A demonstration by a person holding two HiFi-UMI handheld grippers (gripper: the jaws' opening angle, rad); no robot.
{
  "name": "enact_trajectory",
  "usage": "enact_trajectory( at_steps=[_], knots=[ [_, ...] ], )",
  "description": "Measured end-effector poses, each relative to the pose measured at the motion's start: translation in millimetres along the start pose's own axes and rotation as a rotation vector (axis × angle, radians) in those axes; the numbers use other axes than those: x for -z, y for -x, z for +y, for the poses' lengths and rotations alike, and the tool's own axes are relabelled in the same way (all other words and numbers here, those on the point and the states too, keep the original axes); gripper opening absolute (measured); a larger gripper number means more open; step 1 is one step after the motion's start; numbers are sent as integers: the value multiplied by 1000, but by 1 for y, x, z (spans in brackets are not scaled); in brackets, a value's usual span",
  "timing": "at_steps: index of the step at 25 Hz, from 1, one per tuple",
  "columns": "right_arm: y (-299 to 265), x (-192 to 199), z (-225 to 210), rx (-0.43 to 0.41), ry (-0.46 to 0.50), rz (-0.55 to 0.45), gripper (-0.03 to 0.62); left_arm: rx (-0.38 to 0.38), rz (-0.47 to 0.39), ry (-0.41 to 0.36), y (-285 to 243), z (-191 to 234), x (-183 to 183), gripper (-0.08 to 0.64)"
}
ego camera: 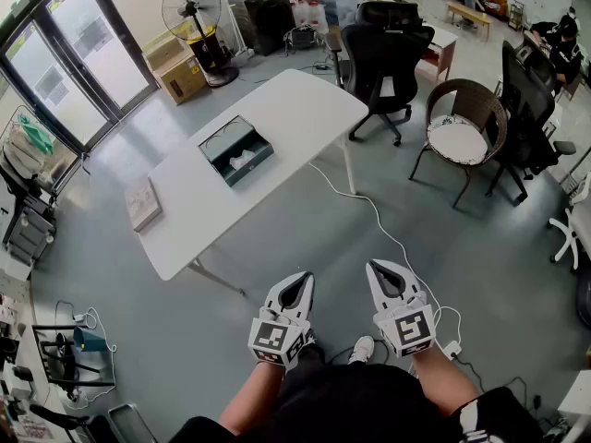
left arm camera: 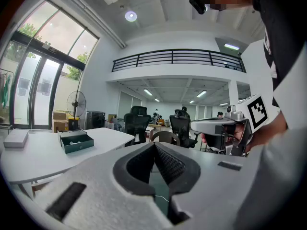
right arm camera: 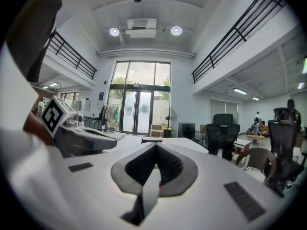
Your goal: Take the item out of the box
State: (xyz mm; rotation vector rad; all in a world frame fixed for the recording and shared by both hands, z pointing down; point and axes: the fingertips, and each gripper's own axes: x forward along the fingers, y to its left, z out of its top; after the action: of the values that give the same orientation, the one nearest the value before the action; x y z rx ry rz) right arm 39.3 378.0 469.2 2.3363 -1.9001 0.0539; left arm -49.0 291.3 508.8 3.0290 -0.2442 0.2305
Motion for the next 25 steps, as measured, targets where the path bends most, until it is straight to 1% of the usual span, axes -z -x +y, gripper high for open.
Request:
enact_trajectory(
  at_steps=[7, 10, 13, 18, 21, 25],
  knots=[
    [11, 3, 5, 6, -8, -6, 3, -6, 15, 1, 9, -7, 10, 9],
    [12, 4, 3, 24, -23, -4, 3, 3, 17, -3, 9, -8, 10, 9],
    [10, 1, -1, 38, -37, -31, 5, 15, 14, -3, 8, -6, 9, 9],
    [1, -7, -2, 65, -46, -47, 6, 28, 8, -5, 5, 7, 4, 9],
    [-10, -11, 3, 59, -36, -56, 6, 30, 1, -8, 4, 19, 0, 9],
    [-31, -15, 13, 58, -35, -39, 6, 33, -6, -9, 4, 43, -4, 9]
  ],
)
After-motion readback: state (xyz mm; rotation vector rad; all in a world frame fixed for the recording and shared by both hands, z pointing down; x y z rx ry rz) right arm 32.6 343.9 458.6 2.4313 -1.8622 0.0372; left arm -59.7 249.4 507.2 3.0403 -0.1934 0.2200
